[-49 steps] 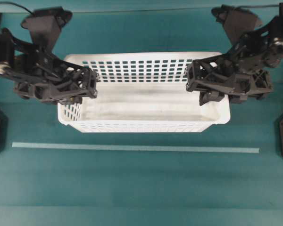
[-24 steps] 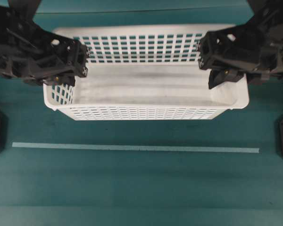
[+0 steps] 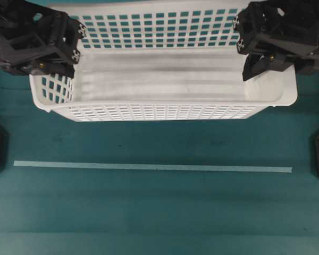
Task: Lift the white basket with both hands.
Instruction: 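Lift the held basket upward and toward the far side with both grippers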
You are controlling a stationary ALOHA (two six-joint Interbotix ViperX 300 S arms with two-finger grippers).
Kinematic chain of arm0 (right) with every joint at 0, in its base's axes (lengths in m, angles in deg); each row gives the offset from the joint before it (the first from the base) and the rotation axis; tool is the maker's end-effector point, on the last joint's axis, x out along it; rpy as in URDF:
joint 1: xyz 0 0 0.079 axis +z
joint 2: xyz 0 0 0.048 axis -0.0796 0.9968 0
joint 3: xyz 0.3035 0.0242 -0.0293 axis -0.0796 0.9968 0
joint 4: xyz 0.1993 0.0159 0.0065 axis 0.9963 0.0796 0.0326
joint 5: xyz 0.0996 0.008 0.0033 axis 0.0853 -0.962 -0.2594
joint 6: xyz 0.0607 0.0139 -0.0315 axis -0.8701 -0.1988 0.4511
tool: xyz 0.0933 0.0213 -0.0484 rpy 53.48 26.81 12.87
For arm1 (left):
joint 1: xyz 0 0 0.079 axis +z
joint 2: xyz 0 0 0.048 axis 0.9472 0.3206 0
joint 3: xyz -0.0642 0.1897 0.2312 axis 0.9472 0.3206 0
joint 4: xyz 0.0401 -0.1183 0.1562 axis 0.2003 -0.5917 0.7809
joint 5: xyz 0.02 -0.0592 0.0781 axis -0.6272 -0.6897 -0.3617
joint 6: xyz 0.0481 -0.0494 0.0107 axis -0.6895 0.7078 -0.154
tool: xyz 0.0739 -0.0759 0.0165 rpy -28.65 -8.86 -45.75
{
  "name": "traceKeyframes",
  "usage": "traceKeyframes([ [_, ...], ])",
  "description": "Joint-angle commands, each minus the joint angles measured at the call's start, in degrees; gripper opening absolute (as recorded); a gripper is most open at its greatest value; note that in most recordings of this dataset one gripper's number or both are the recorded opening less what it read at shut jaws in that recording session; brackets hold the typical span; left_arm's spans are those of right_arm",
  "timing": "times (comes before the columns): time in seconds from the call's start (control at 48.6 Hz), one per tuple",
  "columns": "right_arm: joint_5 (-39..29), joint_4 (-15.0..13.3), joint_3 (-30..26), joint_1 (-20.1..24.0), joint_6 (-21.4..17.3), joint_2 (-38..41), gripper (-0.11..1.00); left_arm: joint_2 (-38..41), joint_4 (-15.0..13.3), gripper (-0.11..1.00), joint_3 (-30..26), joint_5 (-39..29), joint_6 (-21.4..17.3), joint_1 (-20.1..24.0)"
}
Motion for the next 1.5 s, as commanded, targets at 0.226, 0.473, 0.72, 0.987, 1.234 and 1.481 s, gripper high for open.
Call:
traceKeyframes([
  [0.226,-4.31,0.26,-10.9,1.49,1.58,2.46,0.19,3.87,0.26,-0.01,-10.46,-5.1,-6.06,0.26],
  [0.473,-7.47,-0.53,-9.84,1.67,2.02,2.81,0.19,6.77,0.18,-0.01,-13.89,-8.88,-8.09,0.35],
  [0.72,-5.89,-0.53,-7.82,1.85,1.58,1.85,0.19,6.68,0.18,-0.01,-13.97,-9.05,-8.09,0.35],
  [0.987,-5.63,-0.53,-4.75,2.46,1.58,1.76,0.19,6.77,0.18,-0.01,-13.89,-9.23,-8.17,0.35],
  [1.234,-3.96,-1.14,-3.43,2.46,2.11,0.7,0.19,6.77,0.18,-0.01,-13.62,-9.23,-8.35,0.26],
  [1.481,-1.93,-3.25,1.85,2.72,2.9,-0.88,0.2,6.86,0.62,-0.01,-8.96,-7.65,-9.32,0.18],
])
